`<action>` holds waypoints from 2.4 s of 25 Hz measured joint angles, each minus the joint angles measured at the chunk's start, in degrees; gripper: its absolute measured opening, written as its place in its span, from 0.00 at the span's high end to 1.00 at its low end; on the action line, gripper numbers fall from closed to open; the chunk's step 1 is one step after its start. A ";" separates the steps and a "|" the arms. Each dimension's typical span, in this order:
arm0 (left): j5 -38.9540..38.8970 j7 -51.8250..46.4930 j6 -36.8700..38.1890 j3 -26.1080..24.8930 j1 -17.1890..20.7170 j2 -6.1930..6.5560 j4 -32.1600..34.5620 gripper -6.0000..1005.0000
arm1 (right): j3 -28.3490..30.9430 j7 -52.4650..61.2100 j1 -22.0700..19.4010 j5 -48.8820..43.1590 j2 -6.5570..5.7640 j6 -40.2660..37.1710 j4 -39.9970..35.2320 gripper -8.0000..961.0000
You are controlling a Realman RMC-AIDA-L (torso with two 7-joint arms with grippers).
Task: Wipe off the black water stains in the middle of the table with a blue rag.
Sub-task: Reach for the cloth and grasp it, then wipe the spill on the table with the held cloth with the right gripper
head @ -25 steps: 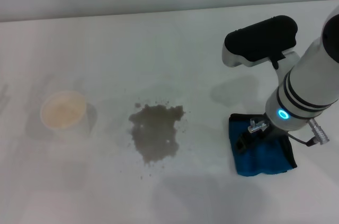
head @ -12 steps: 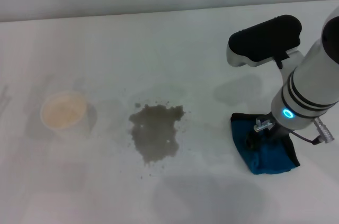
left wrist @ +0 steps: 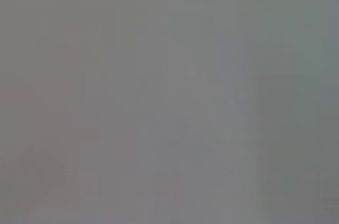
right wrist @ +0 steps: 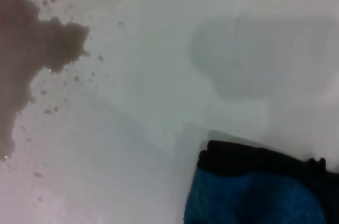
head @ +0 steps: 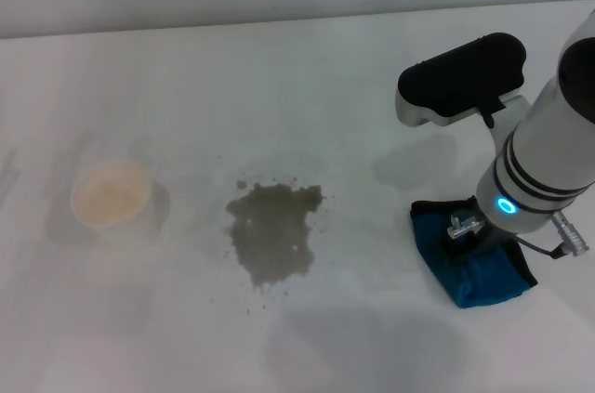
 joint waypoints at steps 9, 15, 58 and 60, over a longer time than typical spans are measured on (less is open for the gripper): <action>0.00 0.00 0.00 0.00 0.04 0.00 0.03 0.11 | -0.87 -0.21 0.54 -0.01 0.03 -0.05 0.54 0.84; -0.01 0.00 0.00 0.09 -0.08 0.00 0.02 0.11 | -1.09 -0.33 1.10 0.17 0.11 -0.46 0.58 0.90; 0.73 0.00 0.46 0.83 -0.11 -0.02 1.52 0.11 | -10.87 -6.46 22.90 18.12 0.46 -20.45 19.39 0.98; 0.73 0.00 0.48 0.83 -0.01 -0.07 1.54 0.11 | -11.24 -6.66 24.33 18.56 0.46 -21.53 21.21 0.98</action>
